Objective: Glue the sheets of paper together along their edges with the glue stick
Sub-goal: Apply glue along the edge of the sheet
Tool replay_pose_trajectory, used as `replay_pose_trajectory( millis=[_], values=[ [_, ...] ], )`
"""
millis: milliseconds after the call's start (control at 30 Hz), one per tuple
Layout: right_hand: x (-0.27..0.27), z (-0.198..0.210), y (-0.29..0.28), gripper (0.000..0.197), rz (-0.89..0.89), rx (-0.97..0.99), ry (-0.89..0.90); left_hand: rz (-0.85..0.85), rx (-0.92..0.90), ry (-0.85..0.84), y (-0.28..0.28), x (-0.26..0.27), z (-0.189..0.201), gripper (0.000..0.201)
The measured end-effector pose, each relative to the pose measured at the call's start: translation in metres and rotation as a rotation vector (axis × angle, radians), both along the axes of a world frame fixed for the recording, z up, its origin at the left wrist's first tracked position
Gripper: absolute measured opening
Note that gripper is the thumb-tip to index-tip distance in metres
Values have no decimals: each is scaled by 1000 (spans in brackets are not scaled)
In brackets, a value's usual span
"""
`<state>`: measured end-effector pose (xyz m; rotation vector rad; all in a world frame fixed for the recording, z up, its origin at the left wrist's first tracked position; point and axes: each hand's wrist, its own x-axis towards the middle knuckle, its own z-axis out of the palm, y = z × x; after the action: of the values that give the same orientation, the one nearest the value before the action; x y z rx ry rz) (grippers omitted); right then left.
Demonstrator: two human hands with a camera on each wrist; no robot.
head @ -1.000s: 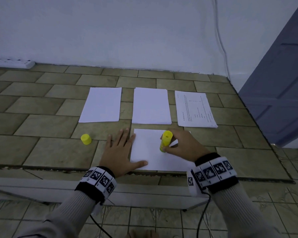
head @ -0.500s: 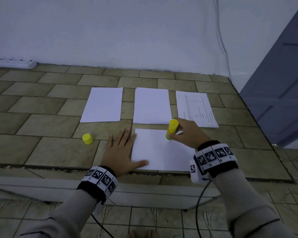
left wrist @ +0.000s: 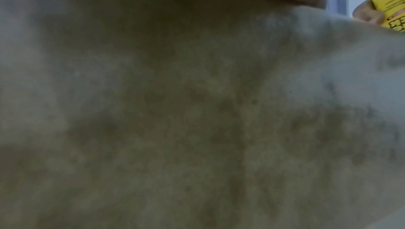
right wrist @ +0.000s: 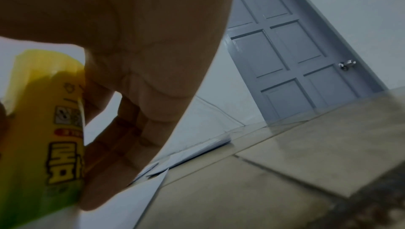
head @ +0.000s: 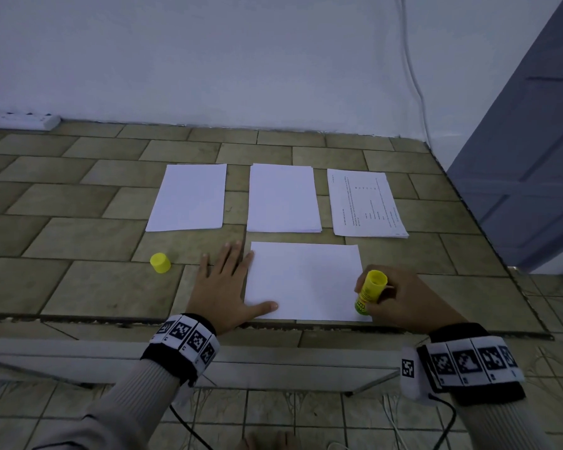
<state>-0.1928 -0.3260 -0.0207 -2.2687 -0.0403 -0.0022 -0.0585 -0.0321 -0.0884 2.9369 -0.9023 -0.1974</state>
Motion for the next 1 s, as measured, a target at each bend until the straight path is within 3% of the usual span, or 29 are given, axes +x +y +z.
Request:
replay_pose_trajectory(
  millis=[500,833,1000],
  values=[
    [71,3,-16,9,-162,-200,-63,-3,19,3,0,1,1,128],
    [89,7,-16,35,-333,-243,-44,-2,19,5,-1,1,1,129],
    [77,18,-26,37,-404,-560,130,3,-13,9,0,1,0,127]
  ],
)
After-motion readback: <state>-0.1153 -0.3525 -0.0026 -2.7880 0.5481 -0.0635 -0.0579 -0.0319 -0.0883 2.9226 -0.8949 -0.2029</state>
